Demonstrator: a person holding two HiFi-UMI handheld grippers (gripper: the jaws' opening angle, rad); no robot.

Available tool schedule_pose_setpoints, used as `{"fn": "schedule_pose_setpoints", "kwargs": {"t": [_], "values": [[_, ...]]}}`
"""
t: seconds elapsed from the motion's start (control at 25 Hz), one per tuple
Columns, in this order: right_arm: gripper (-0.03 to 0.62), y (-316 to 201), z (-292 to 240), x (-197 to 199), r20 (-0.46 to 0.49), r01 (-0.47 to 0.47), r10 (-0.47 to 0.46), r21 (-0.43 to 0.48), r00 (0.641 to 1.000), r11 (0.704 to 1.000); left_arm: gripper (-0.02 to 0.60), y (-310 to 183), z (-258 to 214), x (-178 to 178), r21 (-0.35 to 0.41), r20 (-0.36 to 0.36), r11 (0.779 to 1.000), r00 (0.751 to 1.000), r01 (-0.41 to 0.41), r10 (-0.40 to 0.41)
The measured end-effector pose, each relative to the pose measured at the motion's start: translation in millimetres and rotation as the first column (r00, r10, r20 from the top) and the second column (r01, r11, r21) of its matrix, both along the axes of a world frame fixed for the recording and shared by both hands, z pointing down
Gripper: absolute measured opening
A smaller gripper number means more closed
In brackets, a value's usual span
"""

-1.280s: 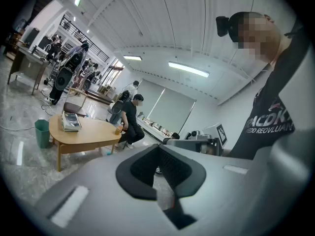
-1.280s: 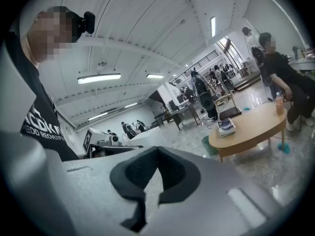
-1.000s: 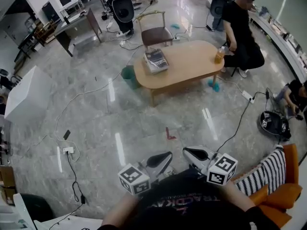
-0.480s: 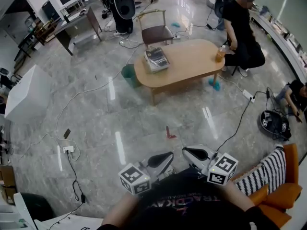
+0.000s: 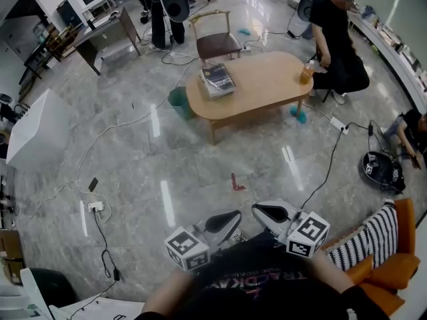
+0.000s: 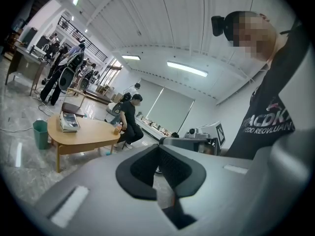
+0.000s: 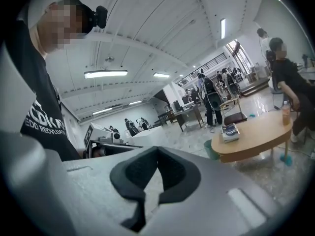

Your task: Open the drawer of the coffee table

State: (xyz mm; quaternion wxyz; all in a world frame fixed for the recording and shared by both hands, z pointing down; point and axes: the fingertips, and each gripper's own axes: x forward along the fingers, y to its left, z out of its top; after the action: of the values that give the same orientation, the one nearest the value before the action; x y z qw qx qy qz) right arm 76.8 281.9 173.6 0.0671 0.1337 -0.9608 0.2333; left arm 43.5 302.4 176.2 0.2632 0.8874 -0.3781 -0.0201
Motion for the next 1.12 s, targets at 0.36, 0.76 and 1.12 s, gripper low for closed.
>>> {"fn": "schedule_pose_setpoints", "kwargs": {"t": [0.36,0.76,1.12], "values": [[0.002,-27,0,17,-0.009,-0.039,0.039,0.004,0.999,0.999,0.005,-17,1,4,-0.012,-0.011,1.0,1.0,0.025,-0.025],[0.002,-74,-8,38,-0.018,-0.001,0.002,0.012,1.0,1.0,0.005,-57,-8,13,-0.006,-0.032,0.993,0.993,0.115,-0.115],[0.002,-129,-1,63,-0.012,0.059,-0.059,-0.012,0.998,0.998,0.005,-106,-2,39,-0.026,-0.013,0.982,0.982,0.187,-0.187]]}}
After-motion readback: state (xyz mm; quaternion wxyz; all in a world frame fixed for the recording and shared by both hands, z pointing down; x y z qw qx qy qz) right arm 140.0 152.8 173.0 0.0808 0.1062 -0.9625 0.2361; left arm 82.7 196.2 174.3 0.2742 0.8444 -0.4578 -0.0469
